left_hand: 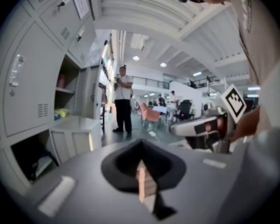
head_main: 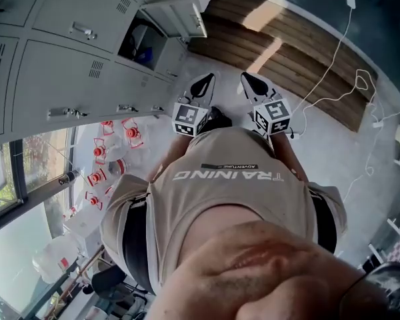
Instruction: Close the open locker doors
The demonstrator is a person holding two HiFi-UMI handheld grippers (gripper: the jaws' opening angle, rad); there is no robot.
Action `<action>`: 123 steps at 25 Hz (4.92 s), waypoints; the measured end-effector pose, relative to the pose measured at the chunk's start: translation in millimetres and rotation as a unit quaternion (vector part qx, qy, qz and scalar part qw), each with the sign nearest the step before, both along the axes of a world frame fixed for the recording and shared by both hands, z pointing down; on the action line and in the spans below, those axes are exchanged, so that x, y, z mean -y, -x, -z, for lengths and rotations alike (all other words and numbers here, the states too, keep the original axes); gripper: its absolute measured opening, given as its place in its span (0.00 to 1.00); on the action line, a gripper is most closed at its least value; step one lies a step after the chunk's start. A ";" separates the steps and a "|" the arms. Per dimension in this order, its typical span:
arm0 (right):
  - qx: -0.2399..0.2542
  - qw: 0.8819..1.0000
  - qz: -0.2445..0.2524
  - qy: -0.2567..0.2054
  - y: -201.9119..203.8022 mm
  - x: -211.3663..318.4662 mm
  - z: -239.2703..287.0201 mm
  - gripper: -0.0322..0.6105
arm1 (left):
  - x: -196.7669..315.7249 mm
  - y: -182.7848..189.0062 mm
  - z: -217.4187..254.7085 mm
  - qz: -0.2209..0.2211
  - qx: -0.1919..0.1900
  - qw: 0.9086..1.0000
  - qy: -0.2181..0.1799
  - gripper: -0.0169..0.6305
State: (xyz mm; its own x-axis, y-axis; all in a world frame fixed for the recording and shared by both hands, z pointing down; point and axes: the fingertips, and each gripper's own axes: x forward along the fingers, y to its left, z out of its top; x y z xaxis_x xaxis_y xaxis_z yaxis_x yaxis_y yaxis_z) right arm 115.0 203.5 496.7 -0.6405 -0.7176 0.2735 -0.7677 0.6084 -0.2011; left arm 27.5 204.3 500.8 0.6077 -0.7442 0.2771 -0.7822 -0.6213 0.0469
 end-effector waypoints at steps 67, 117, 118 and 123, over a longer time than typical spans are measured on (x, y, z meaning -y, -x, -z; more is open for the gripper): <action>-0.205 0.956 0.207 0.017 137.1 381.2 -81.2 0.07 | 276.3 203.4 -21.9 0.306 -0.027 0.951 0.037 0.03; -0.212 0.825 0.524 0.015 200.7 243.7 -123.5 0.07 | 134.2 218.8 -44.9 0.532 -0.072 0.841 0.064 0.03; -0.215 0.825 0.523 0.012 205.1 238.5 -123.3 0.07 | 129.0 221.3 -45.4 0.530 -0.074 0.842 0.063 0.03; -0.220 0.828 0.515 0.014 225.9 213.5 -124.2 0.07 | 106.0 232.5 -48.8 0.516 -0.079 0.851 0.062 0.03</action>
State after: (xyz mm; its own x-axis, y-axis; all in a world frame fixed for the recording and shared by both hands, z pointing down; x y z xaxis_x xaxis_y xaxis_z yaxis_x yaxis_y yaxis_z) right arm -110.9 -9.9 620.8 -0.7429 0.1588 0.6502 0.1539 0.9859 -0.0649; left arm -205.0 98.3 549.6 -0.3140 -0.8749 0.3688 -0.8862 0.4094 0.2167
